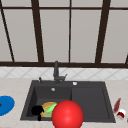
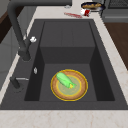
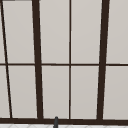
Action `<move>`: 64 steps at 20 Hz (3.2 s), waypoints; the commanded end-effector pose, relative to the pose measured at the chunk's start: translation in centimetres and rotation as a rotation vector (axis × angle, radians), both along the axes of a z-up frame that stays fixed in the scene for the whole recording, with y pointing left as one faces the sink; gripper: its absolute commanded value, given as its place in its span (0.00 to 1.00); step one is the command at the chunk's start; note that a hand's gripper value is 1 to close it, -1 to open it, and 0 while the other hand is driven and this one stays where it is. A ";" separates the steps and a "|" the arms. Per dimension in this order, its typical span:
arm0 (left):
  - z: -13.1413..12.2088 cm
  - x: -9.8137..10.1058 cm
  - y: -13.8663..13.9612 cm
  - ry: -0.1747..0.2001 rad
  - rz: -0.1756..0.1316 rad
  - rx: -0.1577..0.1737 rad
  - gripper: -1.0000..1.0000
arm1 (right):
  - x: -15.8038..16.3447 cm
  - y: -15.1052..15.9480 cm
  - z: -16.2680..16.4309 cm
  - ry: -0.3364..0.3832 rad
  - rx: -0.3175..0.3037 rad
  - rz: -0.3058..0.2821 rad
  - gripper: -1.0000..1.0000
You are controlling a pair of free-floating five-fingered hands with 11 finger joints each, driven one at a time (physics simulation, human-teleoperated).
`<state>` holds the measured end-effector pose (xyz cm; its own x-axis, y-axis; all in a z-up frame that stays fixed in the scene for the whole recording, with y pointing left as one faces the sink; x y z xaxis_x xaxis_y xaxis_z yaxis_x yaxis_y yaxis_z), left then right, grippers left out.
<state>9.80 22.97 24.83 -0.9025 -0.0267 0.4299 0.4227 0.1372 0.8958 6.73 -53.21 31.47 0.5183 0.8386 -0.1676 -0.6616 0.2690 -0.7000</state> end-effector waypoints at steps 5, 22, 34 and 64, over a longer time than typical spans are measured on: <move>0.0 0.0 0.0 0.000 0.000 0.000 0.50 | 3.1 1.6 -1.3 -0.032 0.003 -0.087 0.00; 0.0 0.0 0.0 0.000 0.000 0.000 0.50 | 3.5 -2.3 -8.0 -0.207 0.083 -0.114 0.00; 0.0 0.0 0.0 0.000 0.000 0.000 0.50 | 6.6 -2.1 -12.9 -0.256 0.079 -0.187 0.00; 0.0 0.0 0.0 0.000 0.000 0.000 0.50 | 15.1 -13.6 -17.2 -0.273 0.598 -0.145 1.00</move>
<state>9.80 22.97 24.83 -0.9025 -0.0267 0.4299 0.4227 0.1372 0.8958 22.17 -65.36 14.35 0.6067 0.6887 0.3970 -0.4360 0.7059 -0.5582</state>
